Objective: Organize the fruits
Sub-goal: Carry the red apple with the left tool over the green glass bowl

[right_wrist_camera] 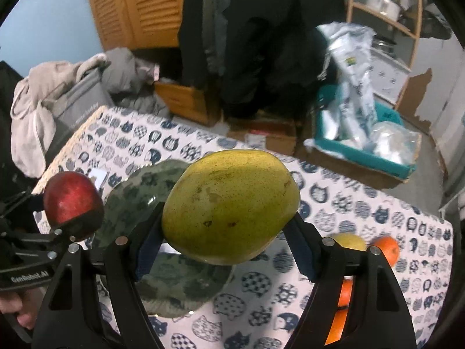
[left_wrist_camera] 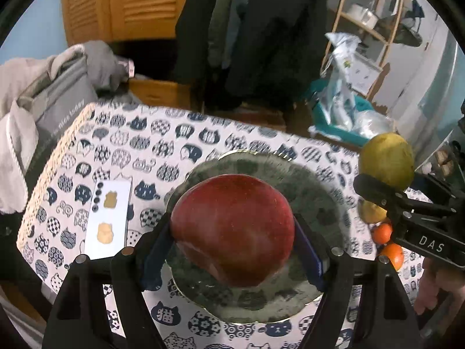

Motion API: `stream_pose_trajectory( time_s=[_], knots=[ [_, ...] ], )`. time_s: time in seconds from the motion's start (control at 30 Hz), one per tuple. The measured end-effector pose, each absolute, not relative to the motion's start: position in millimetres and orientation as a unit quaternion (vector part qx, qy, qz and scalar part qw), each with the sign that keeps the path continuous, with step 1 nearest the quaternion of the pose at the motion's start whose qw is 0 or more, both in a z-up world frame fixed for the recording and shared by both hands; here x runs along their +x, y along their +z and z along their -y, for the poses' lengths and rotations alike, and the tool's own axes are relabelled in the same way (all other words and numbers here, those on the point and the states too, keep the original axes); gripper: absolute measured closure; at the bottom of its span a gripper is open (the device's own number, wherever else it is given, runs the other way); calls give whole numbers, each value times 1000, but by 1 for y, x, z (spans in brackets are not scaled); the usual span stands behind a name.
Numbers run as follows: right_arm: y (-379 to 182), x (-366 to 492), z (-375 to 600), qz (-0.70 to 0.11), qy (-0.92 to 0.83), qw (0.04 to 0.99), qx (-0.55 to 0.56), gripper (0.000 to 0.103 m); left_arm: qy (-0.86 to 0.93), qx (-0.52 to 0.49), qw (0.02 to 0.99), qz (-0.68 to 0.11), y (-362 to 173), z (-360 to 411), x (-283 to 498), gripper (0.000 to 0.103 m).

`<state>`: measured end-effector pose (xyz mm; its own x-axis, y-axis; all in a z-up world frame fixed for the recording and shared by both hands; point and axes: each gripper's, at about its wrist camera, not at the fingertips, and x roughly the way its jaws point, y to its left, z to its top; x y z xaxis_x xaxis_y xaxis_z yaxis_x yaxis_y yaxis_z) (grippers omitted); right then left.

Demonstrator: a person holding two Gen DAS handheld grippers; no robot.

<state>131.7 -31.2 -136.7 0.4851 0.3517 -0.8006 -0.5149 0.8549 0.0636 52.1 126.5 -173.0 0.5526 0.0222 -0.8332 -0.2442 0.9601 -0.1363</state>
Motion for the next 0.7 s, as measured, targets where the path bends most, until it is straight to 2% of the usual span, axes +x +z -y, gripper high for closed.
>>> stream_pose_trajectory(
  time_s=[0.4, 0.7],
  knots=[
    [-179, 149, 2, -482, 253, 832, -109, 26, 71, -129, 838, -526, -237, -135, 75, 23],
    [-190, 152, -8, -495, 256, 823, -108, 26, 63, -134, 814, -561, -268, -133, 85, 23]
  ],
)
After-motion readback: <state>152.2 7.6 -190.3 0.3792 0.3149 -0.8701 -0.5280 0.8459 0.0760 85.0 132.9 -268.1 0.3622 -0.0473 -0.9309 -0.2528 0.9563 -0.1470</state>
